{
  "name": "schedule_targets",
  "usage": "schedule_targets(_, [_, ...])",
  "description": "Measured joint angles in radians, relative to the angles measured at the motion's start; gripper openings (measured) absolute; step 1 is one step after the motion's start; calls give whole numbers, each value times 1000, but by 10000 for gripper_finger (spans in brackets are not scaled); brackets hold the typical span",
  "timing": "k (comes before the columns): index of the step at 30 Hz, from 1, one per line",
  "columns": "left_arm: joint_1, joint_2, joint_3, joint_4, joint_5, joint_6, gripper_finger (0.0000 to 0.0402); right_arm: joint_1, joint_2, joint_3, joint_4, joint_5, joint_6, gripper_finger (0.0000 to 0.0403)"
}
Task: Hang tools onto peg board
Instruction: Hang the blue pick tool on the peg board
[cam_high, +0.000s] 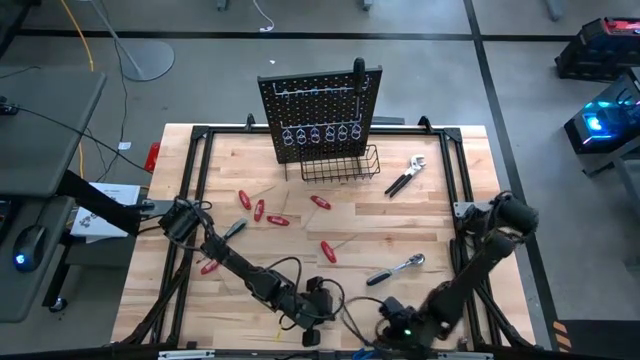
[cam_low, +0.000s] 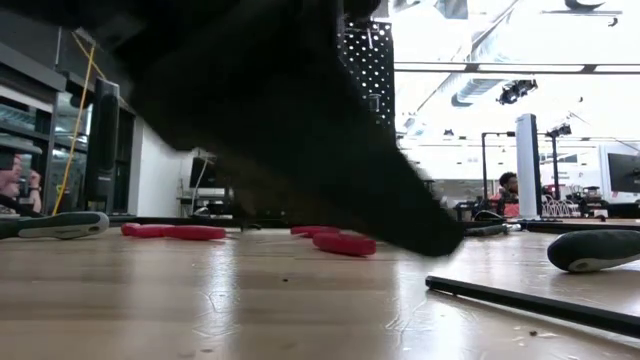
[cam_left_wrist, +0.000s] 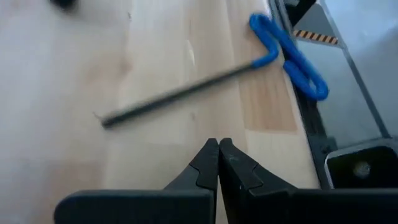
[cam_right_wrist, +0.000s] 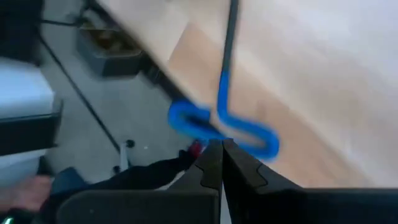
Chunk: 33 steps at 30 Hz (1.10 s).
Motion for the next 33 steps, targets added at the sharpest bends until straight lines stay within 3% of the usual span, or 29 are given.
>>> schedule_targets(4, [31, -53, 0, -72, 3, 71, 0, 98, -35, 0, 14, 97, 143, 0])
schedule_targets(9, [101, -116, 5, -103, 47, 234, 0, 183, 28, 0, 134, 192, 312, 0])
schedule_targets(12, [153, -101, 33, -161, 61, 343, 0, 194, 82, 0, 274, 202, 355, 0])
schedule_targets(16, [212, -72, 79, -203, 196, 544, 0, 189, 133, 0, 444, 262, 348, 0])
schedule_targets(18, [224, -64, 88, -240, 214, 645, 0, 185, 141, 5, 466, 296, 348, 0])
schedule_targets(25, [208, -54, 87, -225, 311, 835, 0, 152, 176, 78, 454, 196, 348, 0])
schedule_targets(33, [172, 5, 88, -149, 280, 875, 0, 166, 255, 191, 421, 120, 346, 0])
